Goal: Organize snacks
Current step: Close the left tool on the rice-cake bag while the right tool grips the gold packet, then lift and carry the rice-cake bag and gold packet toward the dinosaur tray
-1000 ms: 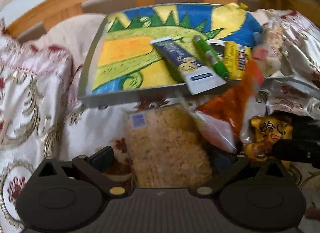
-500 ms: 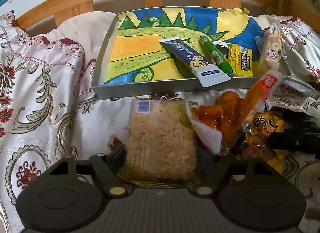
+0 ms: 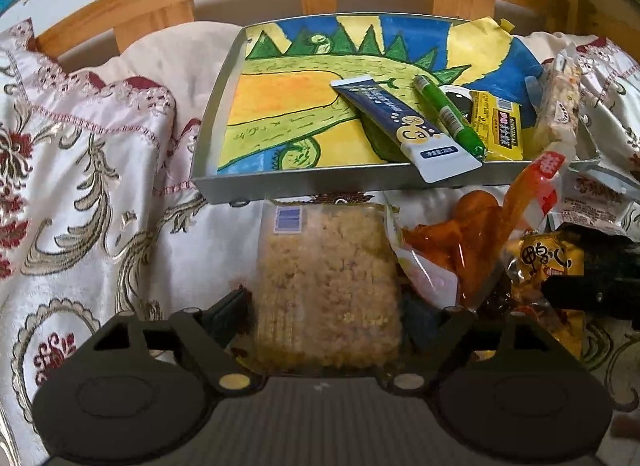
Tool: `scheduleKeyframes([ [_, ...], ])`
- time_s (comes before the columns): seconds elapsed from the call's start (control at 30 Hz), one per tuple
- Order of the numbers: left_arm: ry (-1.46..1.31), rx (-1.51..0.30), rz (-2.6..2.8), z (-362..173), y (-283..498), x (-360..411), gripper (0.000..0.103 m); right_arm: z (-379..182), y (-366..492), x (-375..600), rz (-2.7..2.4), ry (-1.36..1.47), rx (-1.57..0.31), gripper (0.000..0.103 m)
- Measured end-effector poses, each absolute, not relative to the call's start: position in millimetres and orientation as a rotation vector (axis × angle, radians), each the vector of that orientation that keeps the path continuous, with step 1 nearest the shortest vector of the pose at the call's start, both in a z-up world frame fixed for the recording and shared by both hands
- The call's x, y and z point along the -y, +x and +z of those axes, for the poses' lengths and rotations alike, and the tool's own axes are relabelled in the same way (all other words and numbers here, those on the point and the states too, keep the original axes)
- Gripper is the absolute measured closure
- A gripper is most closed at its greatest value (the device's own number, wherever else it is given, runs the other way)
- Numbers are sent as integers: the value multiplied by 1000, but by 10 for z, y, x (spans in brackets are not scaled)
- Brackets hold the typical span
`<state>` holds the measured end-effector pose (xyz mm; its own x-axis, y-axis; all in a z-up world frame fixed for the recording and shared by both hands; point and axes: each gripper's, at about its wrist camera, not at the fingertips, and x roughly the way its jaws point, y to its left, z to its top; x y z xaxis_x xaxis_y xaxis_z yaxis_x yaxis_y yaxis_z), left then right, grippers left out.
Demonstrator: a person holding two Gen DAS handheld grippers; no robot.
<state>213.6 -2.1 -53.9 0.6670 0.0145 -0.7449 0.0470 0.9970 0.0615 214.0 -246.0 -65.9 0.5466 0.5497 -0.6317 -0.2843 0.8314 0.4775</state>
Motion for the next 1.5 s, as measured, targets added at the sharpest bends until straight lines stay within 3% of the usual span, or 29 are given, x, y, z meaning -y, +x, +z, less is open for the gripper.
scheduleKeyframes([
  [0.07,69,-841,-25,-526,2123,25,25,-653,2132,2448,515,336,-862,80],
  [0.73,-68,-870,21,-386,1555,-31,26,-377,1718,2130,523,15,-740,83],
  [1.5,-158,-740,47,-256,1071,-4,26,-153,1354,2059,471,-190,-532,85],
])
